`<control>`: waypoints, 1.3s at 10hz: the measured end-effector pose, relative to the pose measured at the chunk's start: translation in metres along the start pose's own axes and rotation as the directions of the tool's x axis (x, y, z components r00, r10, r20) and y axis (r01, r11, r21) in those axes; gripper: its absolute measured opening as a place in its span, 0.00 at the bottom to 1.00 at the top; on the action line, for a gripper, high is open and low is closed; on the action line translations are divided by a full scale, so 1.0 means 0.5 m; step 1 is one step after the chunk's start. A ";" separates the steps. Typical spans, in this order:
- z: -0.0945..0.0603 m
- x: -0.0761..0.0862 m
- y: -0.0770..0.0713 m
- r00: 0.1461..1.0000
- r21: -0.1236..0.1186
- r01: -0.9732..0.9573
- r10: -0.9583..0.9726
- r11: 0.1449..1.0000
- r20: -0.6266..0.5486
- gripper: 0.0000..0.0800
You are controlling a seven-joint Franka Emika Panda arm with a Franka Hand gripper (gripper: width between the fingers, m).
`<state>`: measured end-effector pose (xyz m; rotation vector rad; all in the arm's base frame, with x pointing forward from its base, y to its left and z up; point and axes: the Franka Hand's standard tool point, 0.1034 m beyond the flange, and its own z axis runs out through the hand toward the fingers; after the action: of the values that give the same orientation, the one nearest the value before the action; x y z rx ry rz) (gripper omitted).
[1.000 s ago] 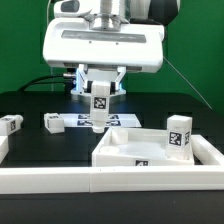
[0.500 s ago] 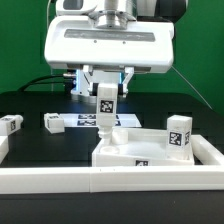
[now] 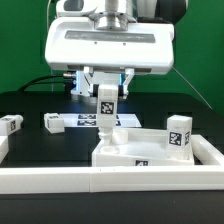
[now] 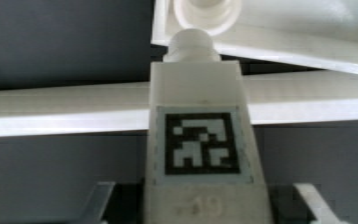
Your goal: Assemble square table
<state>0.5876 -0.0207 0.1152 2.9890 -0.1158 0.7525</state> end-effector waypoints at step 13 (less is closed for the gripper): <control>0.041 -0.038 -0.012 0.999 -0.008 0.007 -0.007 1.000 0.032 0.36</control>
Offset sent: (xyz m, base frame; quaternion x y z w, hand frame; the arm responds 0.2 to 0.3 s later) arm 0.0044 -0.0001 -0.0056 0.0061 0.0109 -0.0098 0.9999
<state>0.5812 -0.0152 0.0879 2.9925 -0.1095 0.7024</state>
